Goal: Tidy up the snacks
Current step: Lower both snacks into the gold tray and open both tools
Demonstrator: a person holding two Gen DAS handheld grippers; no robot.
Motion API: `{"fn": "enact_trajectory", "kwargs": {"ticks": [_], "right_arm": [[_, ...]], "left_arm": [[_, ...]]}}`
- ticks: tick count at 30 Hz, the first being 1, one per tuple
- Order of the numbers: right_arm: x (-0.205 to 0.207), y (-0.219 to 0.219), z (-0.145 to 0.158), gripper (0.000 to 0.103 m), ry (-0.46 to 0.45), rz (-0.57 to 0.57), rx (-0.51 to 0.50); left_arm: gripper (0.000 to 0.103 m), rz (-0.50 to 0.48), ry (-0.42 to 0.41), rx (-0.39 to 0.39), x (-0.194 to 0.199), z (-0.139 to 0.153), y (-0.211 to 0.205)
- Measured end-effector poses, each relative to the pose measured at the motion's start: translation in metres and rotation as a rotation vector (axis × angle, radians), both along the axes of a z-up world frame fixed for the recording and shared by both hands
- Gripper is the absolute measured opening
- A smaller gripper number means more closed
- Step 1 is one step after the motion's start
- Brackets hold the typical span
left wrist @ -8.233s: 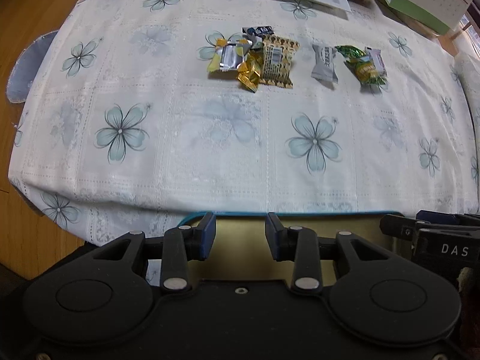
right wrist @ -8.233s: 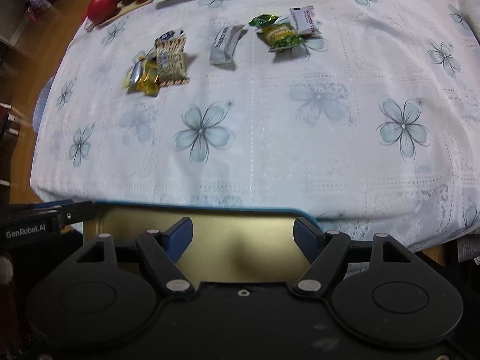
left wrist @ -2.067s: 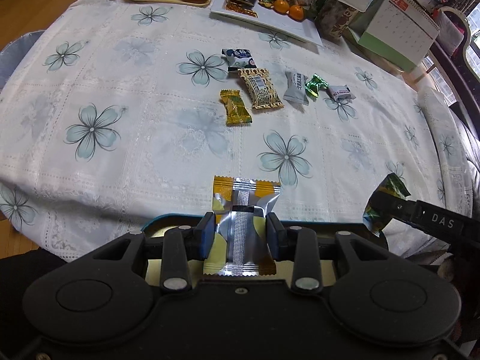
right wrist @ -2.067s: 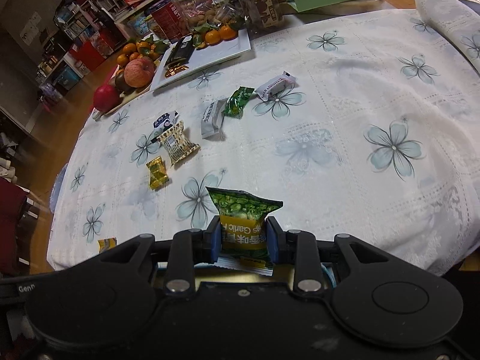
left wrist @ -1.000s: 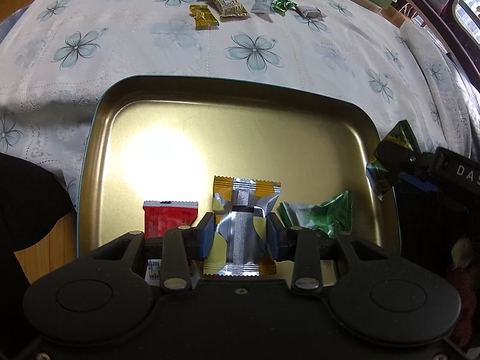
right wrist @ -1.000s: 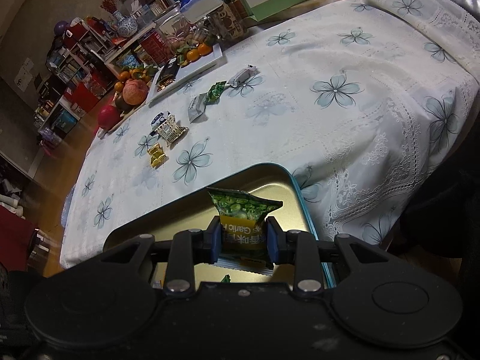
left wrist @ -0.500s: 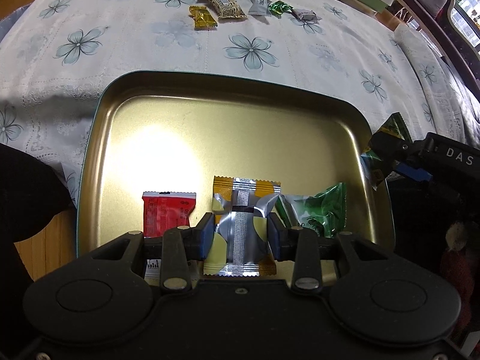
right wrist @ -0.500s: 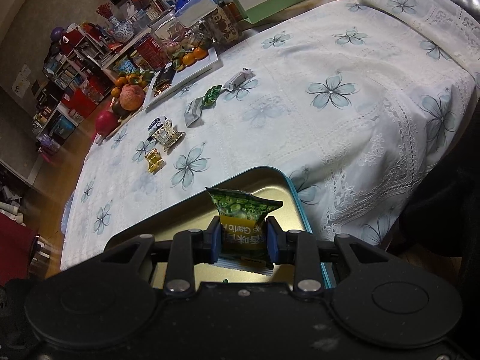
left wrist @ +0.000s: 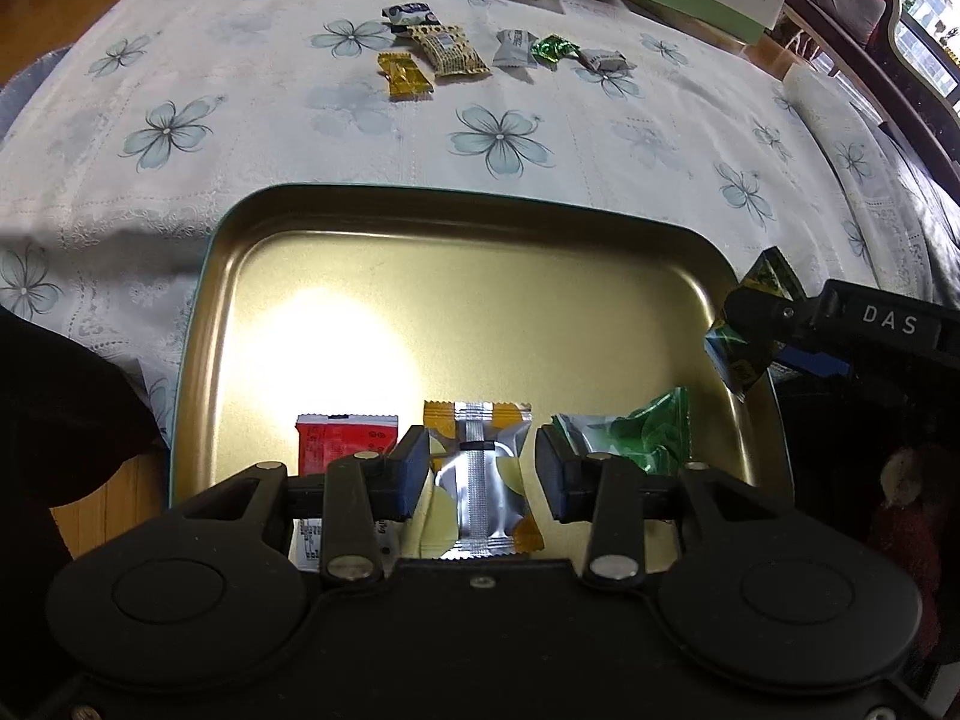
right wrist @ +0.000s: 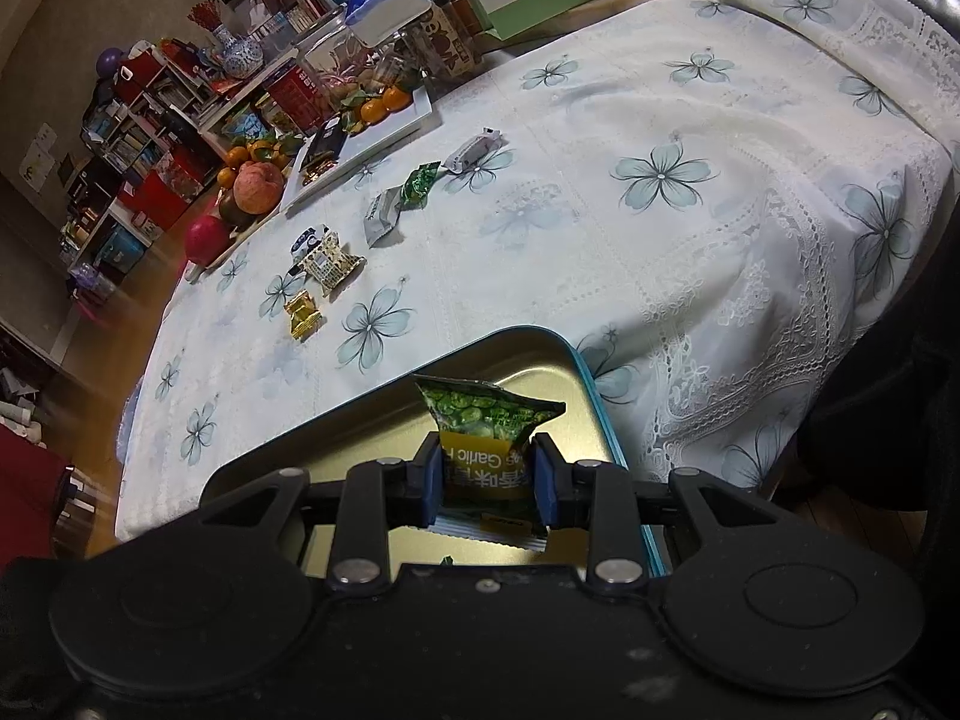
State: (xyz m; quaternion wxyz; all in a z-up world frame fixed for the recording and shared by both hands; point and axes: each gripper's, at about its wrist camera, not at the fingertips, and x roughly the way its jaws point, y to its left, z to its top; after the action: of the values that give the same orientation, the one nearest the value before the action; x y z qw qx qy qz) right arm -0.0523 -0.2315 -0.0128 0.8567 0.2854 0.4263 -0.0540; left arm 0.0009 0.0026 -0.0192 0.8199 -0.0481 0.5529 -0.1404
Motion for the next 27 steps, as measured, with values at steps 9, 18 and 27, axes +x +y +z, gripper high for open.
{"fn": "enact_trajectory", "kwargs": {"ticks": [9,18,27], "right_arm": [[0.007,0.011,-0.004,0.033,0.027,0.037,-0.049],[0.007,0.011,-0.003,0.038,0.008,0.029,-0.068],[0.006,0.013,-0.003,0.039,0.015,0.036,-0.089]], "left_arm": [[0.048,-0.001,-0.019,0.046,0.001,-0.001,-0.004],[0.048,0.0,-0.021,0.062,0.0,-0.001,-0.004],[0.048,0.007,-0.018,0.072,0.0,-0.003,-0.003]]}}
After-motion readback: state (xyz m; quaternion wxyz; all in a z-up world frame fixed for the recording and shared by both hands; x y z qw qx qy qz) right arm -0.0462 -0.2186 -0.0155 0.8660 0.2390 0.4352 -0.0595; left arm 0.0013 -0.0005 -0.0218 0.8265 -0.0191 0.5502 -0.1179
